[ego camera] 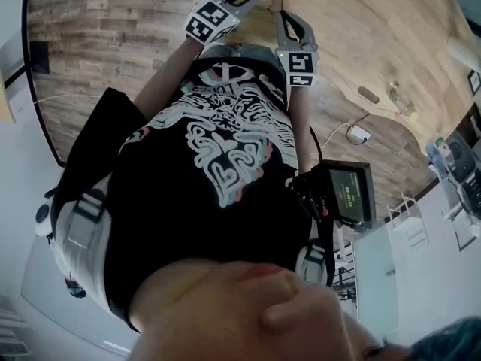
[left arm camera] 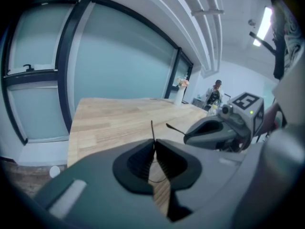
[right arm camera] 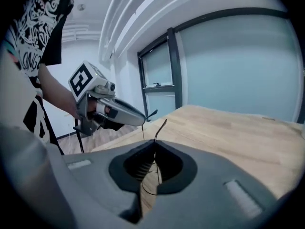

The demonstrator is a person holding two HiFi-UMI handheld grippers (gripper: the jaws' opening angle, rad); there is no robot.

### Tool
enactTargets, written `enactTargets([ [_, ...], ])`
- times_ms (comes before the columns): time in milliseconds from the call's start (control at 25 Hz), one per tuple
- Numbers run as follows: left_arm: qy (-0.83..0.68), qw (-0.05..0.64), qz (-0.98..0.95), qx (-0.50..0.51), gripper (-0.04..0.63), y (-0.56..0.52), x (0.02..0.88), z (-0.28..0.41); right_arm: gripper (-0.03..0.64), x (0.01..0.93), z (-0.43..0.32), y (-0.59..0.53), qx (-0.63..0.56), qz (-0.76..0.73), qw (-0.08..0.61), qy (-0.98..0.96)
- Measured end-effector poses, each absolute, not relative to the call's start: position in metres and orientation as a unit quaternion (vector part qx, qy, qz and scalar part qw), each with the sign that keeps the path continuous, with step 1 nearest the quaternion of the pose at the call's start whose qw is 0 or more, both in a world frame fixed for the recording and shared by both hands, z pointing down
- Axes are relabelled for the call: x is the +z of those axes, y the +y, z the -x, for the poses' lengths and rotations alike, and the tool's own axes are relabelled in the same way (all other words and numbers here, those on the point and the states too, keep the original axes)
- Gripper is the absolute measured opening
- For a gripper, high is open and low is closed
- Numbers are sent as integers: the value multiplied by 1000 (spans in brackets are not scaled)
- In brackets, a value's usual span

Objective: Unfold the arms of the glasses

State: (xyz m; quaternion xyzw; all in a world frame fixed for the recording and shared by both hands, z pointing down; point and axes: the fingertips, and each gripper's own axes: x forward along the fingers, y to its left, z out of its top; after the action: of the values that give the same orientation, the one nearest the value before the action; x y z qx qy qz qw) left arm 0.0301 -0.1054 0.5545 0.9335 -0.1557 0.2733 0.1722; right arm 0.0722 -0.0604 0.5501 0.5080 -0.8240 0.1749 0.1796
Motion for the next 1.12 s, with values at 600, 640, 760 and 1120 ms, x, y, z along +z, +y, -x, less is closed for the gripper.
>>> enactTargets([
  [600, -172, 203, -941, 207, 3, -117, 488, -16, 5, 462, -92, -42, 200, -547, 25, -812],
  [640, -173, 207, -941, 202, 3, -120, 486, -16, 5, 460, -93, -42, 200, -543, 21, -815],
  [760, -172, 209, -942, 200, 3, -124, 485, -18, 5, 460, -97, -42, 209, -532, 7, -821],
  [1120, -161, 193, -946, 203, 3, -133, 480, -31, 5, 462, -109, -55, 218, -554, -1, -804],
])
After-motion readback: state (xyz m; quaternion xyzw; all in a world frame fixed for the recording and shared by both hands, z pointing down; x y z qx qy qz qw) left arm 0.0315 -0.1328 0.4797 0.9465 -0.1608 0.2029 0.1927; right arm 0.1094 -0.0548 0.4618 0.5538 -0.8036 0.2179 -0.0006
